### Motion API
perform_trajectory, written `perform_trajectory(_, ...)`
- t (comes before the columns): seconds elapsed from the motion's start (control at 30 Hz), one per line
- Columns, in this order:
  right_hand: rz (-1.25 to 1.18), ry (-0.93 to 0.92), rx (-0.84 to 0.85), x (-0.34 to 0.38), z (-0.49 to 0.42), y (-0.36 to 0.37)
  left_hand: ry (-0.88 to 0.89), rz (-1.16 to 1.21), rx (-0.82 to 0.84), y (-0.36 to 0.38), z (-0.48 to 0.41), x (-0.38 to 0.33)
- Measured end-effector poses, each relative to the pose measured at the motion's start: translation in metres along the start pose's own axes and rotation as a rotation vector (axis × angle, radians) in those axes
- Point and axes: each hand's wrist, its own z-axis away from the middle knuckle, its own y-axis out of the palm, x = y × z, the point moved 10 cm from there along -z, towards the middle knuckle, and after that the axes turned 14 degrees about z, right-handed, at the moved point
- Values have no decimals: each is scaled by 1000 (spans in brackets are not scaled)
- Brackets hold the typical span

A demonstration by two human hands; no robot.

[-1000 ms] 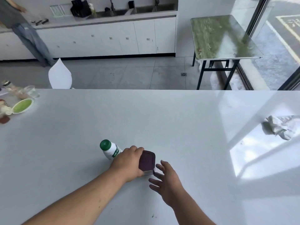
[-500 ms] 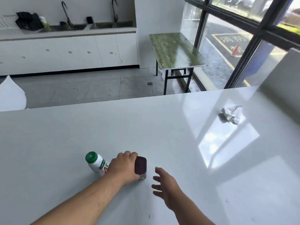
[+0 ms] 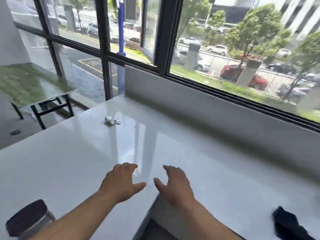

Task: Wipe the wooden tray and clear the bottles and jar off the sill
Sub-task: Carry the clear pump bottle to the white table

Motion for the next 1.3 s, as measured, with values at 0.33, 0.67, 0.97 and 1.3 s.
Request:
perform_trajectory(0.33,-22,356,-157,-317,105,-88,328,-90,178,161,-17,-296)
perform_trajectory(0.67,-97,657,-230,-585,230,-138,526,-165,274,325,10,-531)
perform_trajectory(0.97,-128,821,-285,-693,275,-161,653,-197,332,398,9,-648)
perform_trajectory(1.3,-81,971,-270,-774,262,-175,726,-136,409,479,-53,-732)
